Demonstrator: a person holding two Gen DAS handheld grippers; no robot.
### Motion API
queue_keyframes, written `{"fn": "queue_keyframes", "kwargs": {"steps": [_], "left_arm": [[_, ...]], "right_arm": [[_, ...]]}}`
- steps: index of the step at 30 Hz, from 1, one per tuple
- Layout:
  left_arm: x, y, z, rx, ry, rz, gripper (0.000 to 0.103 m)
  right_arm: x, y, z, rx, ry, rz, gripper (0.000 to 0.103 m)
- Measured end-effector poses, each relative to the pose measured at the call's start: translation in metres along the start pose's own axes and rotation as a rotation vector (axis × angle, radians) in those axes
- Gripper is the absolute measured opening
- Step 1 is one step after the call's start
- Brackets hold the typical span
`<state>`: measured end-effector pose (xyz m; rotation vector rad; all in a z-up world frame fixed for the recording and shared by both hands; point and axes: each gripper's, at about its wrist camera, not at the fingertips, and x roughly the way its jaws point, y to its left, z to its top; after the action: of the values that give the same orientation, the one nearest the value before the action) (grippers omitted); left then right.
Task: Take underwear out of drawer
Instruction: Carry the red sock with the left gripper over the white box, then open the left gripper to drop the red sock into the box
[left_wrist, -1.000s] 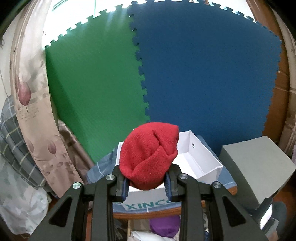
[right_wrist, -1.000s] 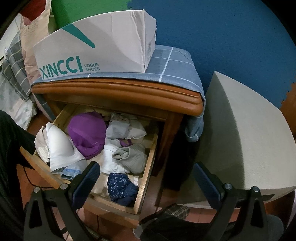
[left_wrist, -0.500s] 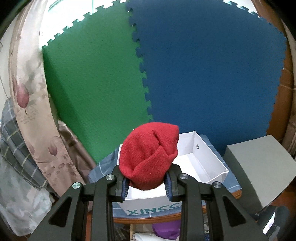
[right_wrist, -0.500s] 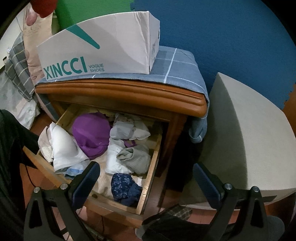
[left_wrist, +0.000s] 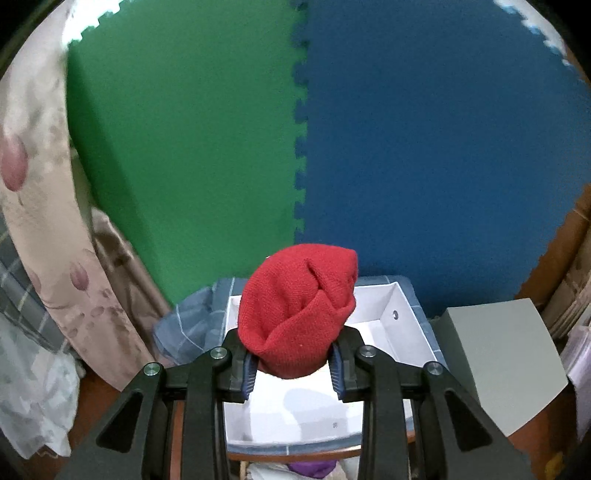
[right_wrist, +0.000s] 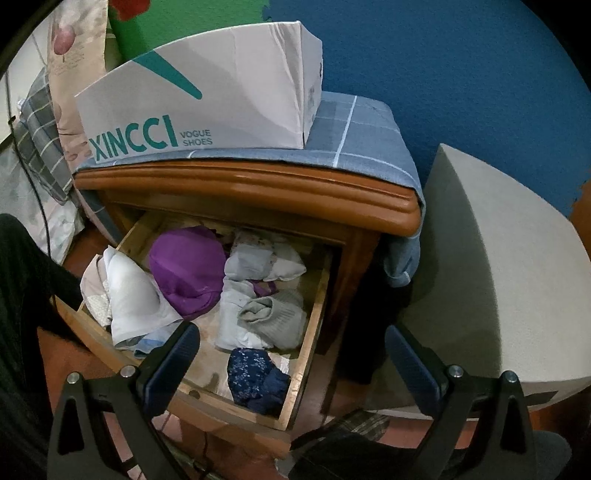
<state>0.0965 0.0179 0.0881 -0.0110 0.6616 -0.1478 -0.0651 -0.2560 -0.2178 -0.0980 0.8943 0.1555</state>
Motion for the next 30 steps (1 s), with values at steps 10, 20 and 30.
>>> {"fn": "queue_keyframes", "kwargs": {"steps": [10, 20, 30], "left_arm": [[0.130, 0.007, -0.009, -0.069, 0.261, 0.033, 0.028], [0.212, 0.012, -0.040, -0.076, 0.454, 0.110, 0.028], [0.240, 0.016, -0.043, -0.067, 0.486, 0.156, 0.032]], "right_arm": [[0.003, 0.002, -0.004, 0.005, 0.021, 0.023, 0.103], [0.015, 0.011, -0.003, -0.011, 0.057, 0.060, 0.103], [0.021, 0.010, -0.004, 0.009, 0.079, 0.074, 0.103]]}}
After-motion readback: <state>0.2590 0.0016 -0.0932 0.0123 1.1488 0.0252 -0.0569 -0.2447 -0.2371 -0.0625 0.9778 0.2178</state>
